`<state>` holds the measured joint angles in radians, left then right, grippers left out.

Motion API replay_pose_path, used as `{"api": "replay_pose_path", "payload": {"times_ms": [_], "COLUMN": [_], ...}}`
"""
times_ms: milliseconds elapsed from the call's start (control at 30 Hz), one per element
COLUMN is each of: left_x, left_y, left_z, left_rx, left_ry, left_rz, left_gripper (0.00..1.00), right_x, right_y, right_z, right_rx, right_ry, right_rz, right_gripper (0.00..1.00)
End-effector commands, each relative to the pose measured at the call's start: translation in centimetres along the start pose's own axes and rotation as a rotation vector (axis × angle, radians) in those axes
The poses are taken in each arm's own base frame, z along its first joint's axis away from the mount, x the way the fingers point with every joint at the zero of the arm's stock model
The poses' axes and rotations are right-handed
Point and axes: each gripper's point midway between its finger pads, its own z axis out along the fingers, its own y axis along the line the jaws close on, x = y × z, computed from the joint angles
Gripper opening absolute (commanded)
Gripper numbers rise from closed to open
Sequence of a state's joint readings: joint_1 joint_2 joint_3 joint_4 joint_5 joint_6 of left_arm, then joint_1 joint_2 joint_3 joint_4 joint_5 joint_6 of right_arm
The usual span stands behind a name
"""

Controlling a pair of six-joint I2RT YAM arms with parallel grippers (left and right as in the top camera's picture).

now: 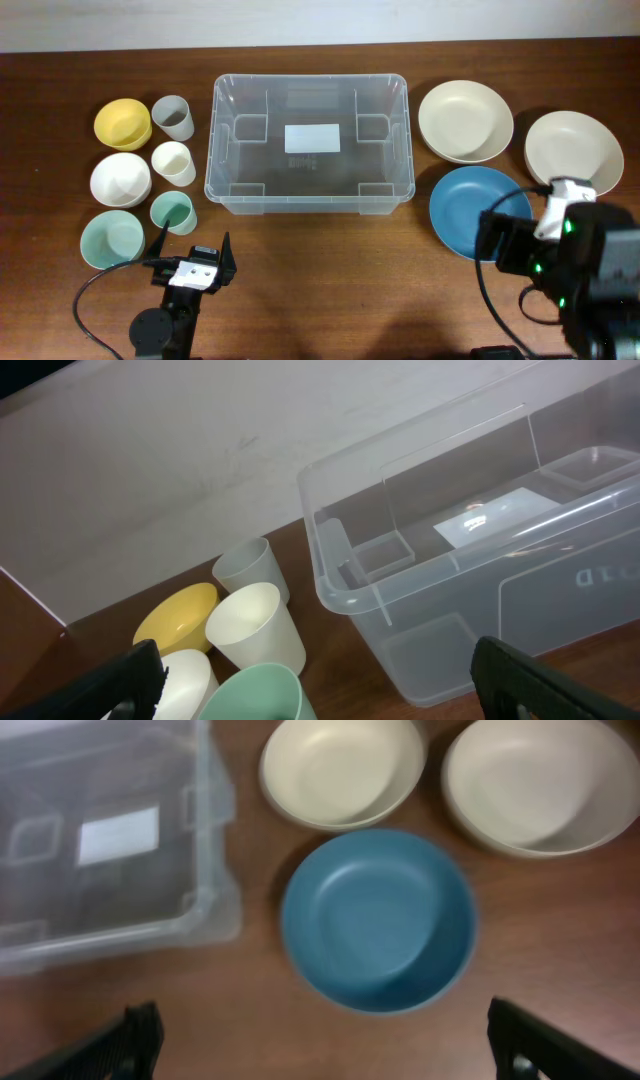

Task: Pack container
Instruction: 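Move the right gripper to the teal bowl's rim and grasp it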

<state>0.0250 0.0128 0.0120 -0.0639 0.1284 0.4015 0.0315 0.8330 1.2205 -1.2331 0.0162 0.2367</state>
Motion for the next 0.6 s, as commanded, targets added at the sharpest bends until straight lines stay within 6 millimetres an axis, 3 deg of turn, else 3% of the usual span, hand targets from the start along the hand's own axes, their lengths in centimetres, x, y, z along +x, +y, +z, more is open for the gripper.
{"api": "replay_pose_path", "payload": {"times_ms": [0, 133, 333, 433, 567], "left_x": [0.1, 0.1, 0.1, 0.1, 0.1], "left_y": [-0.2, -0.2, -0.2, -0.2, -0.2], "left_z": [0.0, 0.0, 0.0, 0.0, 0.0], "left_rx": [0.009, 0.009, 0.01, 0.009, 0.009], "left_ry": [0.0, 0.0, 0.0, 0.0, -0.001], "left_rz": [0.011, 0.011, 0.011, 0.011, 0.011], "left_gripper": [1.0, 1.0, 1.0, 1.0, 1.0], "right_x": [-0.3, 0.5, 1.3, 3.0, 5.4], "right_y": [0.9, -4.7, -10.4, -12.4, -13.1], "right_z": [1.2, 2.6, 3.3, 4.0, 5.6], "right_rx": [-0.027, 0.289, 0.475, 0.531, 0.535], "right_ry": [0.088, 0.126, 0.166, 0.246, 0.381], "right_rz": [0.085, 0.471, 0.718, 0.786, 0.844], "right_gripper": [0.99, 0.99, 0.99, 0.99, 0.99]}}
